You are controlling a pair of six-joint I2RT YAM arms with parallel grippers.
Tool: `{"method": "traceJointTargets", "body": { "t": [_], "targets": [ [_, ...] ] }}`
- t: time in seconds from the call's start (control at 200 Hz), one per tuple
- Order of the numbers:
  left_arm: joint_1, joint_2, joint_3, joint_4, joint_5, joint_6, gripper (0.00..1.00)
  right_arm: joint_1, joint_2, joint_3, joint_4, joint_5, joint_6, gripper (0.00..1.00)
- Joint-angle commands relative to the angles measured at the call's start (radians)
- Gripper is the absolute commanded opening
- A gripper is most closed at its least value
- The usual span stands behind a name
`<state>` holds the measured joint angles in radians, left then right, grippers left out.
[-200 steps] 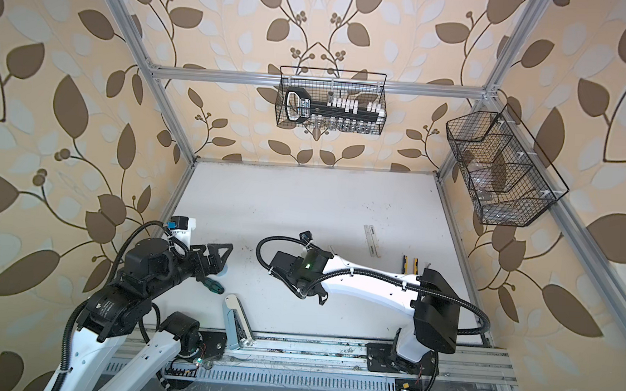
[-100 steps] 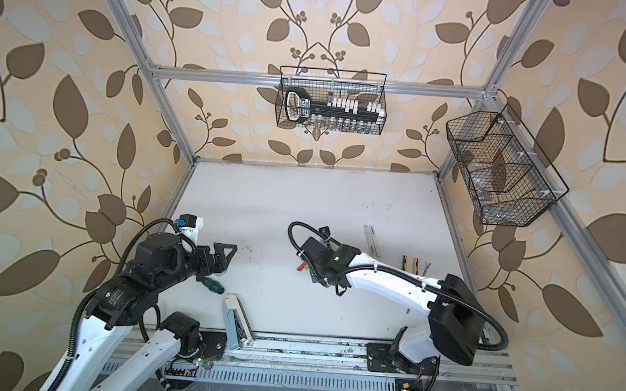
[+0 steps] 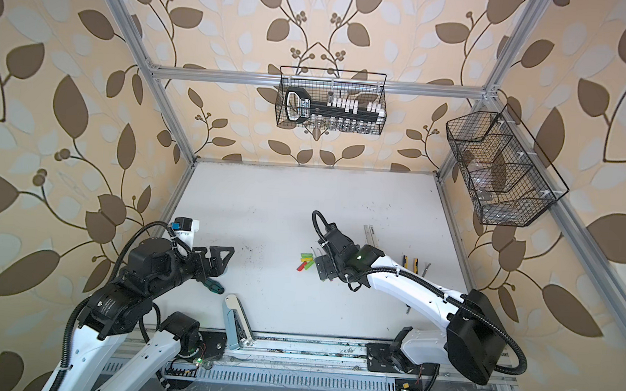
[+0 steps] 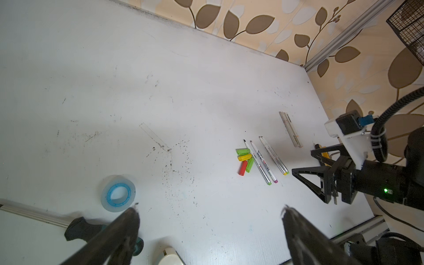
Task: Insert the pens into the pen caps
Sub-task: 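Move the right gripper back over the white pens, then move the right gripper along the pens toward the loose coloured caps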
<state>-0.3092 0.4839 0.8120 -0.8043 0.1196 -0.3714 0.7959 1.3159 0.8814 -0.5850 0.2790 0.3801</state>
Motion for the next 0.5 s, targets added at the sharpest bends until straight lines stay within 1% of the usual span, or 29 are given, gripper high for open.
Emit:
{"method": "traceJointTargets", "body": {
  "t": [0.0,0.055,0.16,0.25,0.38,0.495],
  "targets": [
    [-0.01,0.028,0.022,0.017,0.005,0.024,0.99,0.009,-0.02,-0.038,0.019,-0.029,-0.028,1.0],
    [-0.01,0.037,0.022,0.017,0.005,0.024,0.99,0.021,-0.011,-0.033,0.001,-0.023,-0.014,1.0],
    [-0.008,0.038,0.023,0.02,0.014,0.023,0.99,0.072,-0.021,-0.028,-0.025,0.074,0.033,1.0],
    [-0.009,0.026,0.018,0.025,0.021,0.022,0.99,0.083,-0.022,-0.035,-0.015,0.063,0.073,1.0],
    [-0.008,0.016,0.018,0.027,0.019,0.023,0.99,0.154,-0.025,-0.026,0.006,0.104,0.147,1.0],
    [-0.008,0.012,0.018,0.028,0.028,0.025,0.99,0.187,0.009,-0.011,0.025,0.101,0.192,1.0]
  ]
}}
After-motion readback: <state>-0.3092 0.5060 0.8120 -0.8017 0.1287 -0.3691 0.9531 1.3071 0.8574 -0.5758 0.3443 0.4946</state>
